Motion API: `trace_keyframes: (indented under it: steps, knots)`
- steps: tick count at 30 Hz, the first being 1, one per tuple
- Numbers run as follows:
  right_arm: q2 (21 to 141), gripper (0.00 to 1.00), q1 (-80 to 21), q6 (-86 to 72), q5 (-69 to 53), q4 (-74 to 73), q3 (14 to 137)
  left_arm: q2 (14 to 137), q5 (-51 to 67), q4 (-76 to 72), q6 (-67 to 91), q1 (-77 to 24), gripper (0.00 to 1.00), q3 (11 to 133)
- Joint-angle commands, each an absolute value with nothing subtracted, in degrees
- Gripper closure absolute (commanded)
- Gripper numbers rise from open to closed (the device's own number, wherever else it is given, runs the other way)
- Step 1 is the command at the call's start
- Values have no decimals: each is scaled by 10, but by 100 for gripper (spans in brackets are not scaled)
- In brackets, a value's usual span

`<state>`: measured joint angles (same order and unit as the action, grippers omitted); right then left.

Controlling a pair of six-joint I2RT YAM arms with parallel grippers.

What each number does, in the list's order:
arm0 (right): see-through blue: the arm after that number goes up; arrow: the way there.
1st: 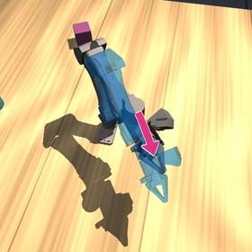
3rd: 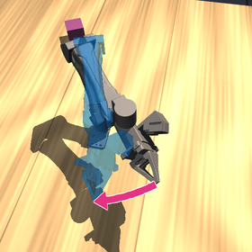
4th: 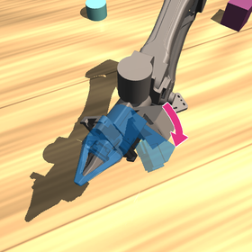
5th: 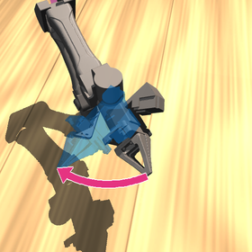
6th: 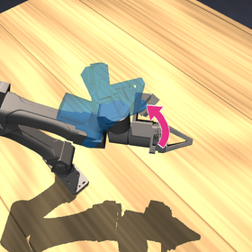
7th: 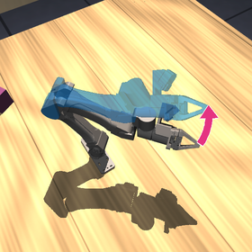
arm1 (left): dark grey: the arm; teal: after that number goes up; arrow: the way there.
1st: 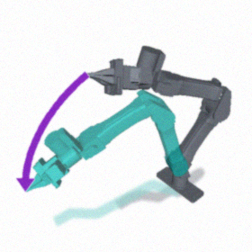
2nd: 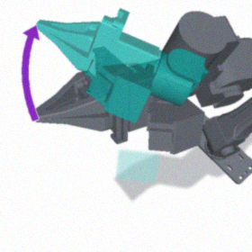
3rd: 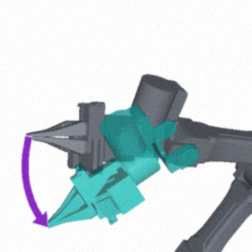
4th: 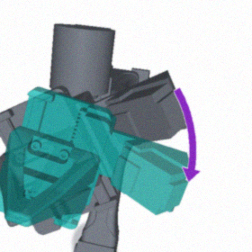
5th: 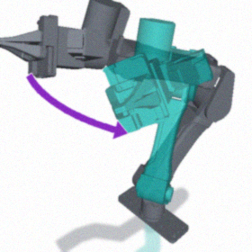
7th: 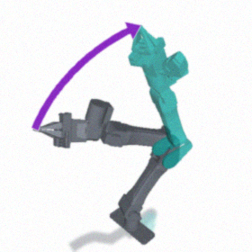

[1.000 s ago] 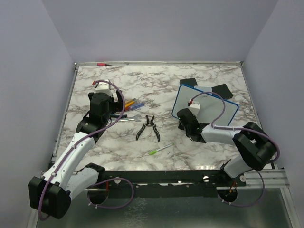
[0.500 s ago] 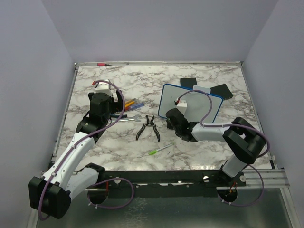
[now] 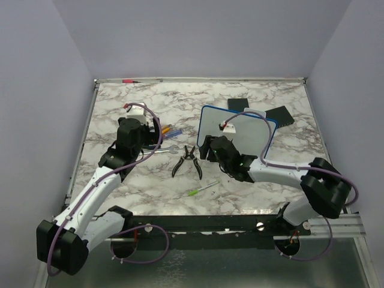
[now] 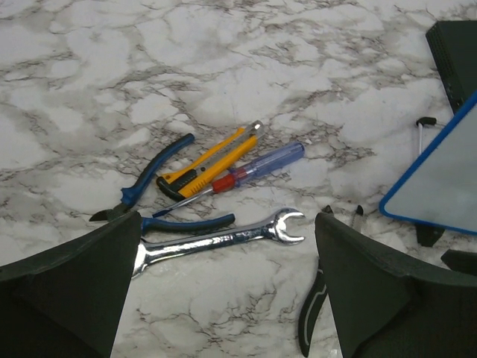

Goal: Write a sentence on the whiteboard
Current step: Move the whiteboard stand to the center of the board.

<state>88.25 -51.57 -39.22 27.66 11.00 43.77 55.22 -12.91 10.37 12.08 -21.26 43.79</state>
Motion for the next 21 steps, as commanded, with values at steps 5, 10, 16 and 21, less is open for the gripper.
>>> trace_keyframes:
  steps: [5,10,16,21]
  knots:
    - [699,27,-527,-395,283,45,381,580,-33,93,78,-314,1,408]
    - [605,23,-513,-369,309,-62,385,604,59,92,46,-388,1,389]
    - [516,20,-403,-299,181,-106,376,660,94,94,-18,-514,4,377]
    - [508,20,-309,-252,48,-123,380,703,95,98,-45,-581,4,371]
